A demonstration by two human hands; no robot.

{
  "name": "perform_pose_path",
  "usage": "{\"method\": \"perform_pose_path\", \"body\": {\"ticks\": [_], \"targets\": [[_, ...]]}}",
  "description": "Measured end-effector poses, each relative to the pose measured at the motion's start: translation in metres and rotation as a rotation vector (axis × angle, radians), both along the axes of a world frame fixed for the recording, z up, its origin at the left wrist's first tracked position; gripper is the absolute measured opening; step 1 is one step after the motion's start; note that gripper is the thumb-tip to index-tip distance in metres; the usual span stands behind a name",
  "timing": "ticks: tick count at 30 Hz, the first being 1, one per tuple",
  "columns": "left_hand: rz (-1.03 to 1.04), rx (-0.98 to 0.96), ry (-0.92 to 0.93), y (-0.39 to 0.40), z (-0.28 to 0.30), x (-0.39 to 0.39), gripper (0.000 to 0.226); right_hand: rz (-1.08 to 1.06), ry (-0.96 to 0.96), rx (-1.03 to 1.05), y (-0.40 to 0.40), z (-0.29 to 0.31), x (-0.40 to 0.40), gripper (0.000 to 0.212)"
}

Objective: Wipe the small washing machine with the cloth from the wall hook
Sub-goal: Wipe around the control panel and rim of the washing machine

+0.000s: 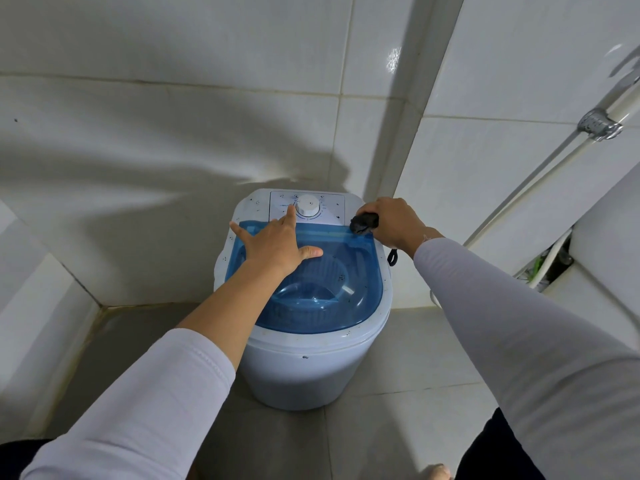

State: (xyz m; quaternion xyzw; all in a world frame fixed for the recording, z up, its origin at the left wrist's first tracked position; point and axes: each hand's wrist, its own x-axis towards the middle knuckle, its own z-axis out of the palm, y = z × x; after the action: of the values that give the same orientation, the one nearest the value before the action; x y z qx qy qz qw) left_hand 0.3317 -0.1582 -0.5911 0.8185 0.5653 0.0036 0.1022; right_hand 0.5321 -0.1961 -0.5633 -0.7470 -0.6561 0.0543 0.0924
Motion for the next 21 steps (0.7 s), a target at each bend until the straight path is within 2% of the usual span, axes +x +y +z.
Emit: {"method": "perform_pose_path", "body": {"ticks": [5,12,21], "targets": [[-0.006,0.012,0.012,-0.002,0.002,0.000,0.103,-0.074,0.028,-0.027,-0.019,-0.001,0.001,0.043],[-0.007,0.003,-0.011,-0.002,0.003,-0.001,0.102,-0.125,0.076,-0.078,-0.055,0.001,-0.005,0.034],[-0.003,-0.029,-0.005,0.000,0.003,0.000,0.106,-0.126,0.115,-0.121,-0.099,-0.004,-0.016,0.032]]}}
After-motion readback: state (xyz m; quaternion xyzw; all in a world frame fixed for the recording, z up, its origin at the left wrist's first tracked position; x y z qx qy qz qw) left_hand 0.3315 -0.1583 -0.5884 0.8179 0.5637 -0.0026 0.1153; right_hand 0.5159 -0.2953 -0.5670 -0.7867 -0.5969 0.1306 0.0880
